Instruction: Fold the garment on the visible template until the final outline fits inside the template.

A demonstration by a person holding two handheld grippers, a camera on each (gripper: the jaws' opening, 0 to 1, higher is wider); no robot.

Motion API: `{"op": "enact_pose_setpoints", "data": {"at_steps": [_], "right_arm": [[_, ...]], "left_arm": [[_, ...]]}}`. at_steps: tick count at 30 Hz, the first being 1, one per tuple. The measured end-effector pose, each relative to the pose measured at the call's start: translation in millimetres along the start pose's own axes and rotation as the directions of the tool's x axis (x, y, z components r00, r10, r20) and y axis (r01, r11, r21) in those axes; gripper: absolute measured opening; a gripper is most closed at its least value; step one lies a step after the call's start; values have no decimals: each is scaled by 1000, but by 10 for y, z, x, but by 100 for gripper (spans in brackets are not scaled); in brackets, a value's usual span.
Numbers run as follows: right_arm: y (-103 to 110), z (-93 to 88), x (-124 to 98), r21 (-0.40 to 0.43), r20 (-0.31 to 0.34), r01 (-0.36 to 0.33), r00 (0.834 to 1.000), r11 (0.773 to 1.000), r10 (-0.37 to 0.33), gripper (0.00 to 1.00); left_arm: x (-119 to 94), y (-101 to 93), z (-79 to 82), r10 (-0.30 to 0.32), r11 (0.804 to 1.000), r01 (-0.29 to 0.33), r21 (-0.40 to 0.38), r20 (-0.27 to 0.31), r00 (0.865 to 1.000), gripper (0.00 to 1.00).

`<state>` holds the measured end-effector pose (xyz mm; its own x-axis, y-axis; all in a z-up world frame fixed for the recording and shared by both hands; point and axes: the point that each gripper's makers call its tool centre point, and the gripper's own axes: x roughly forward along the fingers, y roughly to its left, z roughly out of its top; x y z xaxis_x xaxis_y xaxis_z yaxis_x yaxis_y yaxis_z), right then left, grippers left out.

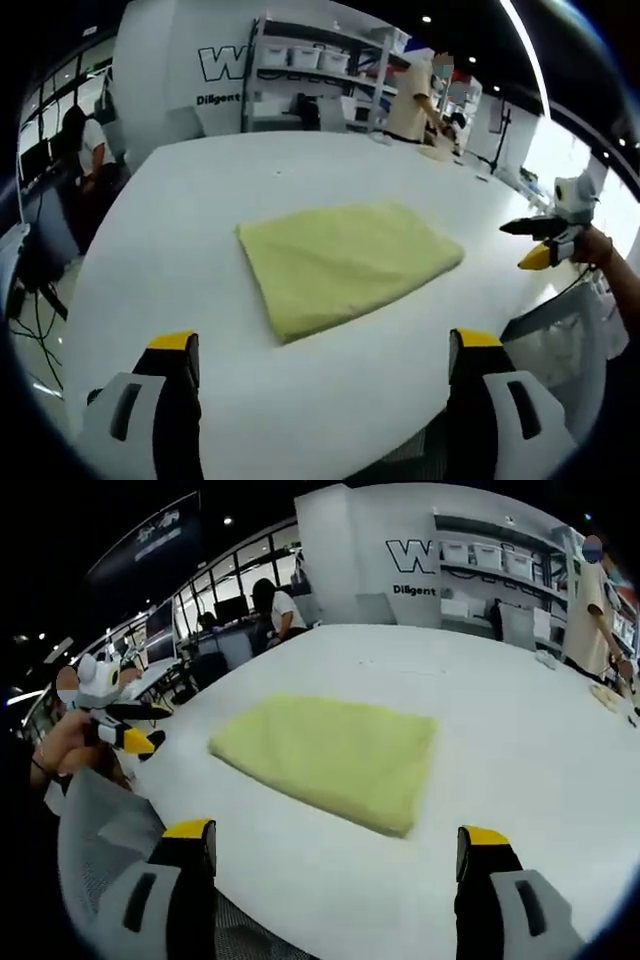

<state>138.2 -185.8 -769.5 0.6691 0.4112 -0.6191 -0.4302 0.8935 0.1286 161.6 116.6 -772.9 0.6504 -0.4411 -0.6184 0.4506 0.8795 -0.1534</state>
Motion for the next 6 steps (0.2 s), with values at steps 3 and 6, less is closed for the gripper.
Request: {"op": "enact_pose_setpoints", "data": {"at_steps": [3, 6], "right_arm": [[12, 7, 1, 0, 1, 1, 1000, 1000, -1, 99], [31, 3, -5, -8, -1, 7, 1000, 1000, -7, 99]], "left_arm": [[-9, 14, -18, 0, 1000, 0, 5, -5, 1000, 99], [-20, 28, -21, -1, 1000, 1, 9, -7, 1000, 99]]}}
